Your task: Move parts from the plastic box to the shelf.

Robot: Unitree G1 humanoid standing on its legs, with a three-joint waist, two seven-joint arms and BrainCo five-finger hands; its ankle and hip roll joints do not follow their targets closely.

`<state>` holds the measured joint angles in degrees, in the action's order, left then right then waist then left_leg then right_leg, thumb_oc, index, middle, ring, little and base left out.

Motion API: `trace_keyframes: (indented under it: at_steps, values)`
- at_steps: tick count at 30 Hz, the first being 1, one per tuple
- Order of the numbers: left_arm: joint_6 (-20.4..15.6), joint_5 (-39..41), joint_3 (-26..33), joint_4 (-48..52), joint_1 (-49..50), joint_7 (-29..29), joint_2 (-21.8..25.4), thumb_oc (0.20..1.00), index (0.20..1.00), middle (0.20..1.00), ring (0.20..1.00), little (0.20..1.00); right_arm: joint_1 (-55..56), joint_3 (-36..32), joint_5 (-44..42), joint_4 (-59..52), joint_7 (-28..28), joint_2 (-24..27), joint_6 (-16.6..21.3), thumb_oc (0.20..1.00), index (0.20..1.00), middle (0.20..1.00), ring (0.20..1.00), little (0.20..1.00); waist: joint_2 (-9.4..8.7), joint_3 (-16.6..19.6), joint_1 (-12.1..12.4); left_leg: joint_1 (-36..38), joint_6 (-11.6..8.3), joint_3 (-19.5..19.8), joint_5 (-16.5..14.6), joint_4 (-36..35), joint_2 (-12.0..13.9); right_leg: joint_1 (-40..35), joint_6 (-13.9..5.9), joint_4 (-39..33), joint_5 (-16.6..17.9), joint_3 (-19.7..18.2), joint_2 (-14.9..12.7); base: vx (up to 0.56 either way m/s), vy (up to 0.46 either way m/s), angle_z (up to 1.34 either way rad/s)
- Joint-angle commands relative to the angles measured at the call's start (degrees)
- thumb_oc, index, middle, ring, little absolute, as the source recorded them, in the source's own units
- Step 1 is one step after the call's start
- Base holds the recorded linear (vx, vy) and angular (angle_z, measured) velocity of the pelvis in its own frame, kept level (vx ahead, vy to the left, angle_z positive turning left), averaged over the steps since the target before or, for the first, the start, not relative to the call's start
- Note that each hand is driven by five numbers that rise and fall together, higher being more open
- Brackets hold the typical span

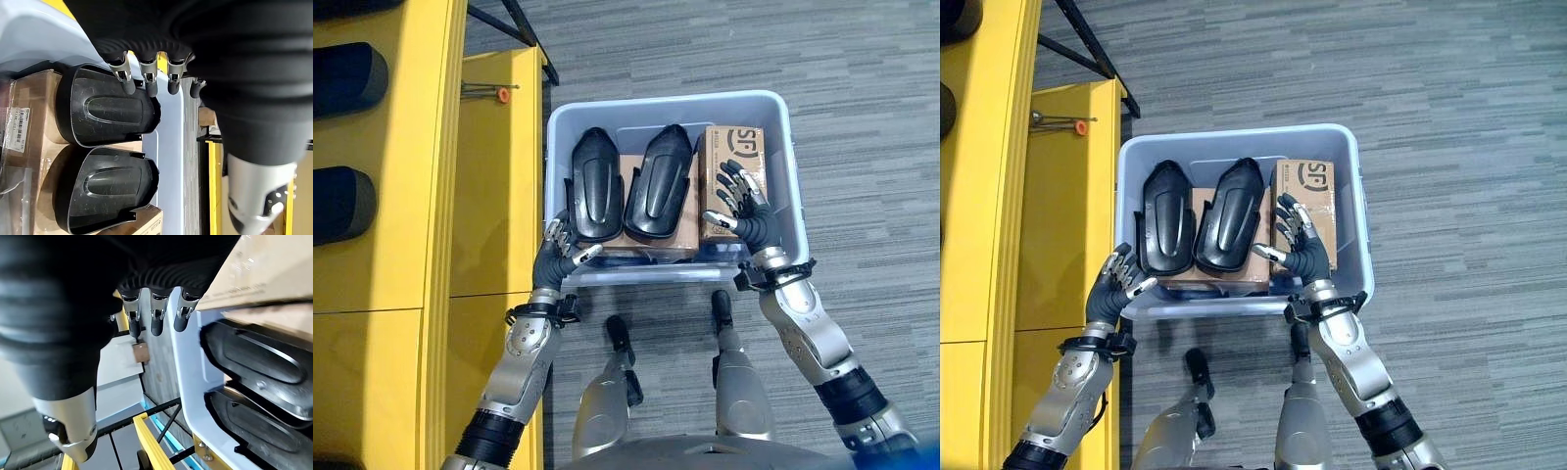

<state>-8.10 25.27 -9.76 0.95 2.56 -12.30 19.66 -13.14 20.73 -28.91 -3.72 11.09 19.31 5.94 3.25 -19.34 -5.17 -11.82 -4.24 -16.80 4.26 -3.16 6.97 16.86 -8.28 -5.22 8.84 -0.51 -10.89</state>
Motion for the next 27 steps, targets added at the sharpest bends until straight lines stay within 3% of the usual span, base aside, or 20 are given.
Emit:
trace_keyframes:
  at_steps: [1, 13, 27]
  values:
    - [-3.17, 0.15, -0.36, 0.51, -2.32, -2.19, 1.58, 1.000, 1.000, 1.000, 1.000, 1.000, -2.11, 0.26, -3.81, -1.73, 1.50, -3.34, 2.41, 1.000, 1.000, 1.000, 1.000, 1.000, -1.57, 1.11, 1.34, -1.07, -2.04, 1.99, -3.28, 6.35, 3.51, 4.55, -2.48, 5.90, -0.87, -0.50, -3.06, 0.01, -0.031, -0.01]
    - [-3.71, 0.20, -2.69, -0.38, -5.34, -4.63, 0.35, 1.000, 1.000, 1.000, 1.000, 1.000, -5.42, 2.41, -6.52, 2.28, 4.02, -6.07, 2.95, 1.000, 1.000, 1.000, 1.000, 1.000, -0.08, -1.03, 1.79, -3.08, -2.19, 1.91, -2.96, 6.46, 2.83, 7.24, -2.21, 6.89, -0.58, -1.39, -3.21, 0.00, -0.003, -0.01]
    - [-5.57, 1.11, -4.98, 0.74, -8.08, -6.21, 0.23, 1.000, 1.000, 1.000, 1.000, 1.000, -7.56, 0.78, -4.54, 10.05, 9.15, -7.95, 4.23, 1.000, 1.000, 1.000, 1.000, 1.000, 3.10, -3.03, 1.76, -5.23, -2.08, 1.91, -3.14, 6.80, 1.85, 11.06, -2.23, 8.57, -0.78, -2.30, -3.75, -0.01, 0.008, -0.02]
